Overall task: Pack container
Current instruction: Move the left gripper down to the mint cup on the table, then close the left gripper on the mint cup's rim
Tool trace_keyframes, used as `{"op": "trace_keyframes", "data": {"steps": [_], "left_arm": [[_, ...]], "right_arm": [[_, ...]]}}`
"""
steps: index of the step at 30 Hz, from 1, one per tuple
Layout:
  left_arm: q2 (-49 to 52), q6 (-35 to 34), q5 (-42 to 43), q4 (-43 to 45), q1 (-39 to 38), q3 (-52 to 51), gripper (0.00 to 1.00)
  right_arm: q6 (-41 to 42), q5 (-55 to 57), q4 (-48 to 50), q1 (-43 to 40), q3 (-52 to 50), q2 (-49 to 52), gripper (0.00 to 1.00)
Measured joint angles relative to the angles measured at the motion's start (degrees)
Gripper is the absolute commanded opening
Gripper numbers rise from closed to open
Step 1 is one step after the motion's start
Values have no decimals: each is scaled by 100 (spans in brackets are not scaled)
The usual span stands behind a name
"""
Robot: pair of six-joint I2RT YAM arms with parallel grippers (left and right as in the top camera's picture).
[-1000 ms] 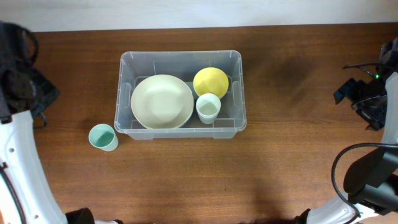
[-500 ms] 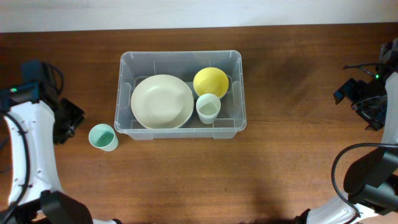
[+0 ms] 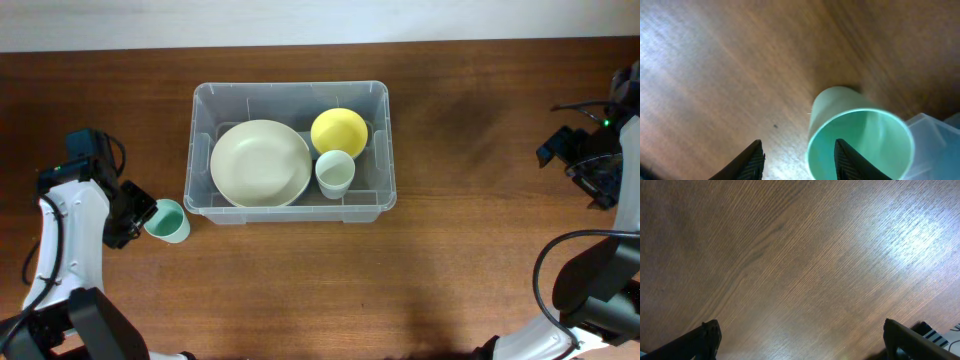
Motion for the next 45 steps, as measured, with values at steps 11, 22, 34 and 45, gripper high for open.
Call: {"op": "trace_keyframes", "data": {"steps": [11,22,34,45], "left_arm": [[0,173,192,114,0,-33,47],[0,188,195,210,0,-247,47],[0,188,205,730,0,-750,46],[0,238,236,949,0,-949,1]], "right_arm": [[0,0,2,0,0,0,99],[0,0,2,0,0,0,99],[0,0,2,0,0,0,99],[0,0,0,0,0,0,99]]}}
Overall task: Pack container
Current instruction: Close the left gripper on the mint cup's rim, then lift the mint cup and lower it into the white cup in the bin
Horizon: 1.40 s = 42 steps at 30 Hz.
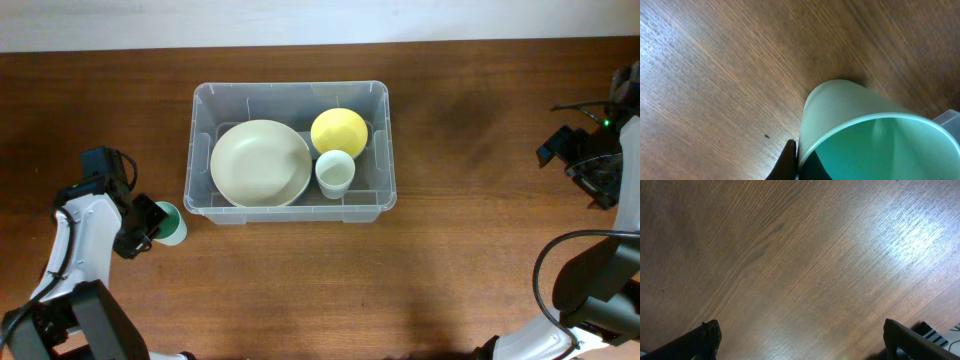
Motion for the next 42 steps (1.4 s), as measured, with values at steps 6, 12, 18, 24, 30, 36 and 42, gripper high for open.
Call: {"op": "trace_keyframes", "data": {"steps": [6,12,18,24,30,36,42], "left_arm": [[2,0,-4,-37,260,188,1],[0,-4,396,-221,1038,1528,1],[-74,284,1672,-98,1185,3027,1],[-365,1447,3064,-26,31,3766,1],[-387,2288,3099,-31,-1952,3803,1],[50,2538,2330,48,-3386,3803,1],[824,2629,1808,72,-4033,3803,1]], "right_arm": [[0,0,0,0,0,0,99],[-2,-2,0,0,0,0,99],[-2,0,2,0,0,0,99],[0,-2,2,0,0,0,99],[0,0,2,0,0,0,99],[-2,0,2,0,0,0,99],[-2,0,2,0,0,0,99]]}}
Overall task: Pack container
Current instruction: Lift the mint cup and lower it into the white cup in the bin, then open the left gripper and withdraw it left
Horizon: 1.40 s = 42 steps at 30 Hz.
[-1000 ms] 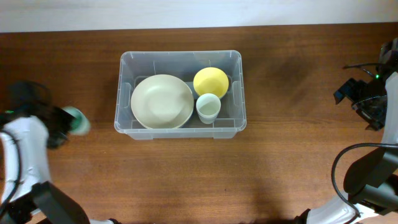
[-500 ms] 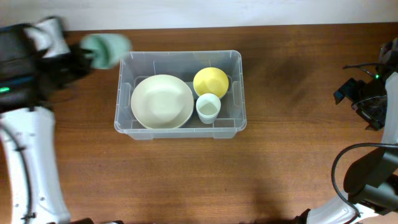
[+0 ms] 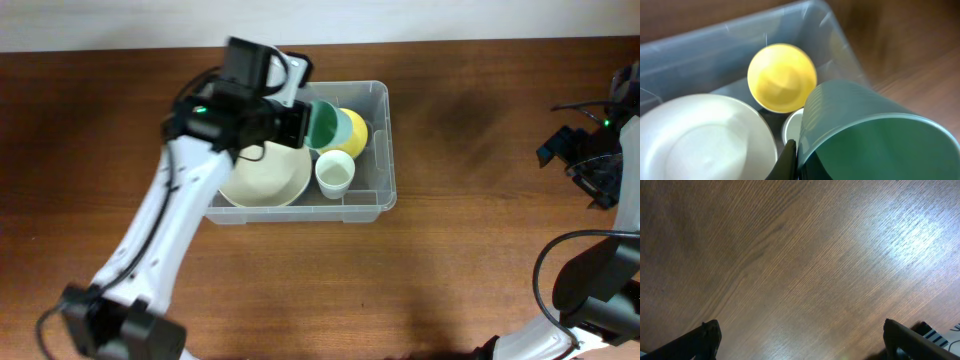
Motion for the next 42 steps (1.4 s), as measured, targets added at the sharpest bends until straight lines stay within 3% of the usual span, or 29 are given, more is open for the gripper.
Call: {"op": "trace_keyframes", "data": {"steps": [8,31,33,36,40,42], "left_arm": [[822,2,-273,-138,-116,0,1],[850,92,-343,-844,-116,0,1],[850,136,-345,-885,-116,0,12],[850,184,-352,-883,-116,0,41],[850,186,-365,-813,-116,0,99],[850,184,-367,-717,-116,0,100]], "right_arm": [[0,0,-2,0,0,0,99],[0,0,-2,0,2,0,99],[0,0,0,0,0,0,99],[2,0,-2,0,0,0,99],[2,-2,-2,0,0,0,99],[0,0,-2,0,0,0,99]]}}
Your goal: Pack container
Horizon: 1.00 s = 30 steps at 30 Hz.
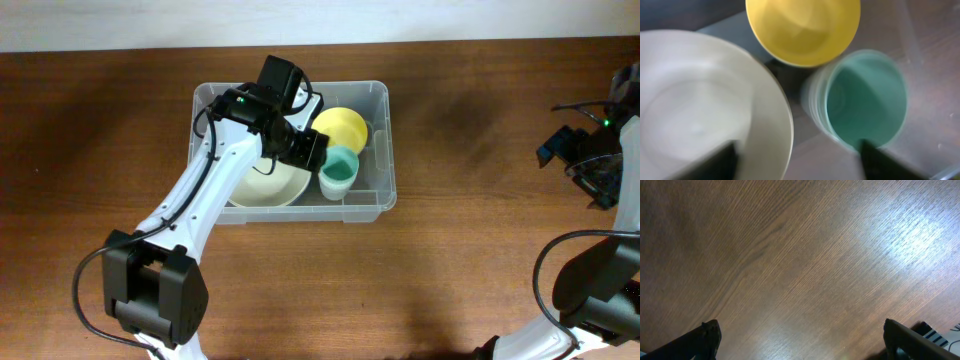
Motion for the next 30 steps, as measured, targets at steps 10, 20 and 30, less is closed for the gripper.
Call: {"op": "trace_keyframes", "data": {"steps": [10,20,30], "left_arm": [[0,-61,-409,39,184,203,100],[-896,-260,-533,-855,1768,417,100],[-3141,-323,-365,-815,2291,-448,100]], "right_arm": [[4,0,2,0,0,0,99],[0,0,2,0,0,0,99],[0,0,2,0,0,0,99]]}}
